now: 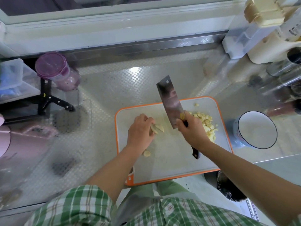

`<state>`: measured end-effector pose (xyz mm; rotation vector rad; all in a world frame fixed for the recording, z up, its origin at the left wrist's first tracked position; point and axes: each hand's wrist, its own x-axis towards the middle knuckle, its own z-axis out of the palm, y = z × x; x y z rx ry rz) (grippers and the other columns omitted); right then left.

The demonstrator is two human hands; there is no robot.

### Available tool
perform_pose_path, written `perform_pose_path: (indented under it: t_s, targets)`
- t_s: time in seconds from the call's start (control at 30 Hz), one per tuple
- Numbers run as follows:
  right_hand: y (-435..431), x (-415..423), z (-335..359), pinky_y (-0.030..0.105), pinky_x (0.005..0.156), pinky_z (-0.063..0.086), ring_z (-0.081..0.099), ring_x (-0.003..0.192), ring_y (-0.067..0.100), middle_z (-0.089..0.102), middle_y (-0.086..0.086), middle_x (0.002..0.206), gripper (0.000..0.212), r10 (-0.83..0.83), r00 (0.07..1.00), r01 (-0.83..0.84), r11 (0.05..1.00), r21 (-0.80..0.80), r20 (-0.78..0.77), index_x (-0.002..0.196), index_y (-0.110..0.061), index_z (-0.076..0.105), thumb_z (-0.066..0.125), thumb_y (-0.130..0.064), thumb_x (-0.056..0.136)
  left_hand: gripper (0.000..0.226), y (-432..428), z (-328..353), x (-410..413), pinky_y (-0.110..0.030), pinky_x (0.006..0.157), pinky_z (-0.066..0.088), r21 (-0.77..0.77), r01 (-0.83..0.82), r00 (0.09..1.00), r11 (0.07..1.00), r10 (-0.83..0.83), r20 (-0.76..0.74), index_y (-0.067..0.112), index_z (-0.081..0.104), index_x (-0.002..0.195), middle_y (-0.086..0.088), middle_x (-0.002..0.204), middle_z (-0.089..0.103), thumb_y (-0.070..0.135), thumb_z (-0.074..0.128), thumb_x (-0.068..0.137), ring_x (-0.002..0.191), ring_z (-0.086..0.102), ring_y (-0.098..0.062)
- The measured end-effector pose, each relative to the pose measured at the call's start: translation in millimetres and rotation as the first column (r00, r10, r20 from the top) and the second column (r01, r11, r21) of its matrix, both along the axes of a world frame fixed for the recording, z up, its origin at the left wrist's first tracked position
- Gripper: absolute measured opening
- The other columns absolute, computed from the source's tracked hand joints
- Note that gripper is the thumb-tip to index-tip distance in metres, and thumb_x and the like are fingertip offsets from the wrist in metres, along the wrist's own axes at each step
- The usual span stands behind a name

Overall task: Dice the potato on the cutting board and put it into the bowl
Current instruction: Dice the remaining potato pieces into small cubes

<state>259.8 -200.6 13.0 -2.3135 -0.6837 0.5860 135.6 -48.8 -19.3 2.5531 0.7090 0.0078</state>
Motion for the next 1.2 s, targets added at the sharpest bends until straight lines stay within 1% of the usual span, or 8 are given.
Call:
perform_pose_path:
  t_s: [0.2, 0.37, 0.47, 0.53, 0.67, 0.77, 1.0, 1.2]
  targets:
    - [-18, 0, -3, 0.045, 0.054, 0.042, 0.05, 0.057, 0.033, 0.057, 0.019, 0.064, 0.025, -0.019, 1.0, 0.018, 0.999, -0.03, -0.016, 0.076, -0.003, 0.045, 0.054, -0.021, 0.092, 0.054, 1, -1, 10, -0.033, 0.056, 0.05, 0.041, 0.203, 0.979, 0.978, -0.204, 0.016, 0.024, 0.067, 0.112, -0.008, 0.099, 0.053, 0.001, 0.074, 0.064, 0.088, 0.055, -0.025]
    - [-18, -5, -6, 0.045, 0.052, 0.043, 0.052, 0.061, 0.038, 0.059, 0.023, 0.068, 0.028, -0.036, 0.998, 0.034, 0.999, -0.024, -0.056, 0.077, -0.001, 0.044, 0.054, -0.021, 0.093, 0.035, 6, 1, 16, -0.033, 0.053, 0.045, 0.094, 0.353, 0.936, 0.931, -0.351, -0.035, 0.019, 0.07, 0.096, -0.007, 0.086, 0.055, 0.006, 0.08, 0.065, 0.078, 0.056, -0.027]
    - [-17, -7, -6, 0.045, 0.053, 0.044, 0.053, 0.06, 0.035, 0.061, 0.02, 0.069, 0.026, -0.008, 0.999, 0.006, 0.999, -0.037, -0.052, 0.078, -0.004, 0.045, 0.053, -0.022, 0.093, 0.03, 7, 0, 14, -0.027, 0.046, 0.041, 0.127, 0.336, 0.942, 0.933, -0.335, -0.034, 0.017, 0.066, 0.078, -0.004, 0.073, 0.055, 0.011, 0.086, 0.057, 0.069, 0.057, -0.026]
    - [-17, -8, -7, 0.046, 0.054, 0.044, 0.053, 0.059, 0.033, 0.061, 0.017, 0.067, 0.024, 0.022, 0.999, -0.025, 0.998, -0.051, -0.045, 0.077, -0.007, 0.045, 0.052, -0.023, 0.092, 0.03, 5, -1, 11, -0.026, 0.046, 0.04, 0.157, 0.31, 0.951, 0.938, -0.308, -0.037, 0.017, 0.064, 0.077, -0.002, 0.071, 0.056, 0.017, 0.087, 0.058, 0.068, 0.057, -0.024]
    - [-18, -11, -8, 0.045, 0.053, 0.044, 0.056, 0.057, 0.028, 0.056, 0.011, 0.061, 0.025, 0.084, 0.996, -0.085, 0.992, -0.094, -0.017, 0.072, -0.016, 0.04, 0.052, -0.023, 0.093, 0.027, -5, 1, 10, -0.033, 0.068, 0.045, 0.145, 0.246, 0.964, 0.958, -0.227, -0.139, 0.016, 0.061, 0.101, -0.002, 0.093, 0.063, 0.034, 0.069, 0.083, 0.094, 0.055, -0.022]
    - [-19, -16, -9, 0.038, 0.048, 0.034, 0.04, 0.048, 0.019, 0.043, 0.003, 0.053, 0.033, 0.104, 0.994, -0.1, 0.987, -0.129, 0.022, 0.068, -0.021, 0.033, 0.054, -0.021, 0.093, 0.036, -9, 3, 4, -0.031, 0.069, 0.041, 0.132, 0.136, 0.984, 0.982, -0.118, -0.136, 0.018, 0.056, 0.104, -0.001, 0.093, 0.06, 0.041, 0.069, 0.08, 0.093, 0.054, -0.02]
    - [-24, -26, -9, 0.031, 0.044, 0.027, 0.041, 0.047, 0.022, 0.04, 0.002, 0.052, 0.019, 0.149, 0.987, -0.132, 0.964, -0.231, 0.057, 0.079, -0.01, 0.045, 0.049, -0.019, 0.094, 0.004, -5, -4, -8, -0.027, 0.059, 0.04, 0.066, 0.111, 0.992, 0.992, -0.108, -0.061, 0.019, 0.068, 0.079, -0.002, 0.08, 0.061, 0.02, 0.07, 0.077, 0.085, 0.057, -0.024]
    - [-20, -30, -9, 0.029, 0.043, 0.022, 0.041, 0.048, 0.024, 0.038, 0.0, 0.052, 0.022, 0.202, 0.973, -0.169, 0.954, -0.248, 0.114, 0.075, -0.015, 0.037, 0.048, -0.02, 0.094, 0.009, -12, -2, 7, -0.033, 0.067, 0.043, 0.115, 0.12, 0.987, 0.986, -0.106, -0.124, 0.019, 0.063, 0.089, -0.002, 0.09, 0.059, 0.026, 0.063, 0.084, 0.095, 0.053, -0.022]
